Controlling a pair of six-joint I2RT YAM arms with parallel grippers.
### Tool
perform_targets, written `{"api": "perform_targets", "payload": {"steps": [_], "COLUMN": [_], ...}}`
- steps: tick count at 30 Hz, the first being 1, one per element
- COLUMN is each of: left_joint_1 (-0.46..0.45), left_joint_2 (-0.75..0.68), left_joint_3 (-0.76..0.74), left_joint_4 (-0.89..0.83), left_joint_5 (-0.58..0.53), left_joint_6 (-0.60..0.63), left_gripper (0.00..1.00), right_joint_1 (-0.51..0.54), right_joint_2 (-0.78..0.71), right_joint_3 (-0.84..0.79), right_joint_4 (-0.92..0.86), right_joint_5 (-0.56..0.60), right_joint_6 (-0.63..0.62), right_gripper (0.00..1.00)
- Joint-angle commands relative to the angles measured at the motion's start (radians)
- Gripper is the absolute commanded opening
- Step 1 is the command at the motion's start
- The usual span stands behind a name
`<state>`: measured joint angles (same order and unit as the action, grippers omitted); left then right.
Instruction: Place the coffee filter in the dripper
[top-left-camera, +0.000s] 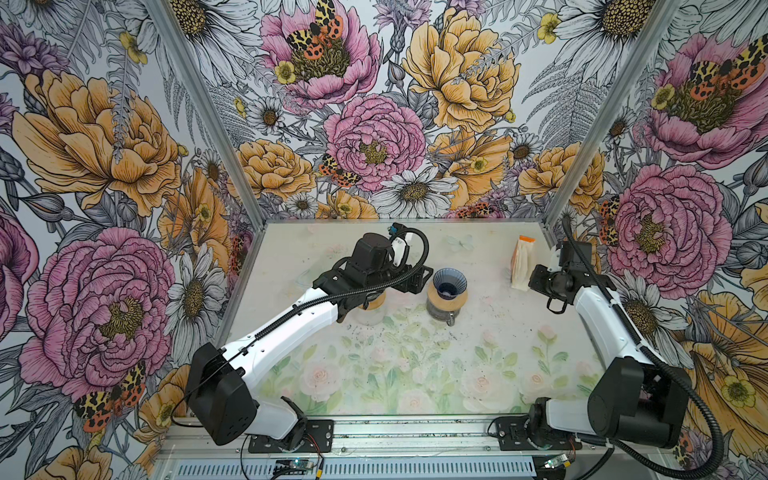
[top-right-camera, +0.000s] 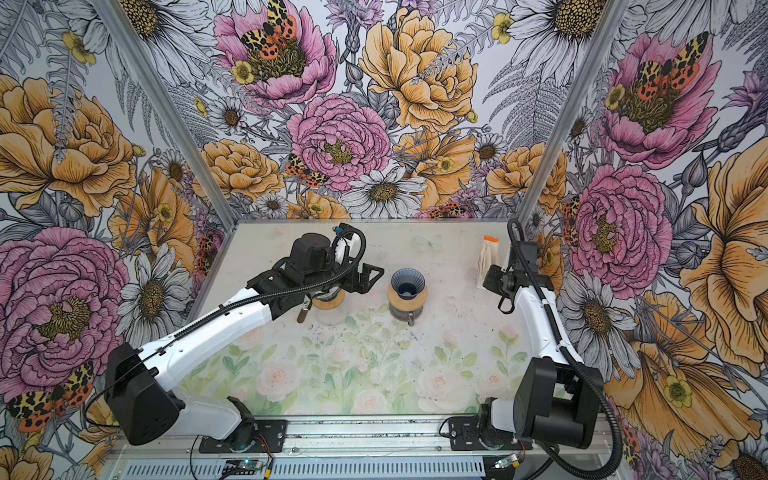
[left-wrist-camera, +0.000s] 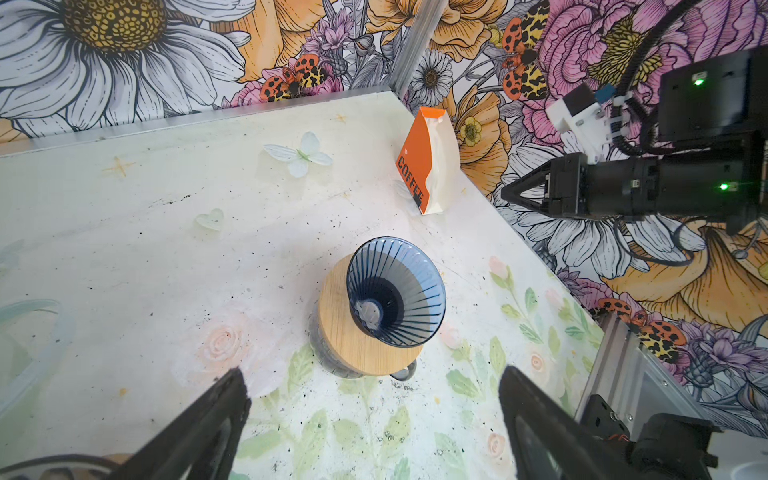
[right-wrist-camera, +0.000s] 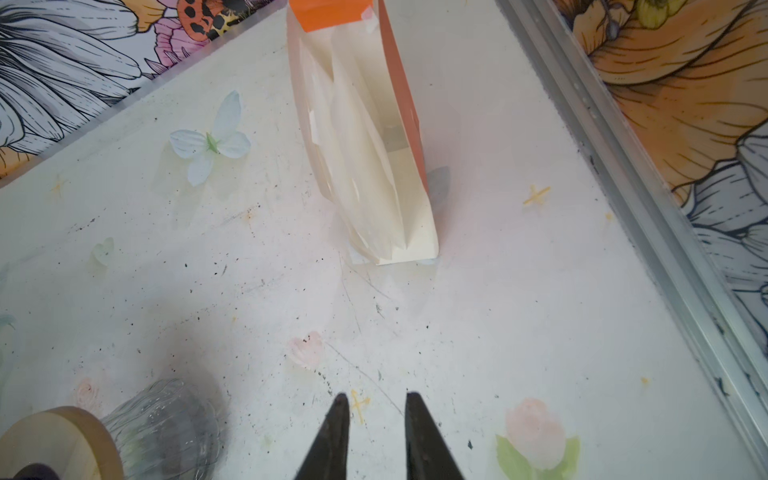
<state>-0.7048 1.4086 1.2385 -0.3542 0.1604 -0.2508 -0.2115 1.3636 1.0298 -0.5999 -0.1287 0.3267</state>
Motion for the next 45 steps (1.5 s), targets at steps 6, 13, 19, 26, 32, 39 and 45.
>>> {"api": "perform_targets", "payload": {"steps": [6, 13, 19, 26, 32, 39, 45], "left_joint_1": [-0.007, -0.007, -0.008, -0.013, -0.018, -0.024, -0.028], "left_joint_2": [0.007, 0.035, 0.058, 0.096, 0.113, 0.122, 0.125], "left_joint_3": [0.009, 0.019, 0.030, 0.059, 0.078, 0.092, 0.098], "left_joint_4": [0.032, 0.032, 0.032, 0.009, -0.004, -0.020, -0.028], "left_joint_5": [-0.003, 0.003, 0.012, 0.034, 0.051, 0.059, 0.073], "left_joint_6": [0.031, 0.024, 0.022, 0.024, 0.030, 0.039, 0.047], "left_gripper": [0.97, 0.99, 0.99, 0.99, 0.99, 0.99, 0.99], "right_joint_1": [-0.035, -0.052, -0.054, -0.052, -0.053, -0.052, -0.051], "right_joint_2": [0.125, 0.235, 0.308, 0.365, 0.419, 0.465, 0.498], "right_joint_3": [-0.010, 0.027, 0.060, 0.091, 0.129, 0.160, 0.194], "right_joint_4": [0.180, 0.230, 0.239, 0.251, 0.253, 0.273, 0.275], "right_joint_5": [-0.029, -0.049, -0.066, -0.061, -0.039, -0.049, -0.042], "right_joint_6": [0.036, 0.047, 0.058, 0.052, 0.057, 0.060, 0.053], "right_gripper": [0.21, 0.21, 0.20, 0.19, 0.17, 0.16, 0.14]}}
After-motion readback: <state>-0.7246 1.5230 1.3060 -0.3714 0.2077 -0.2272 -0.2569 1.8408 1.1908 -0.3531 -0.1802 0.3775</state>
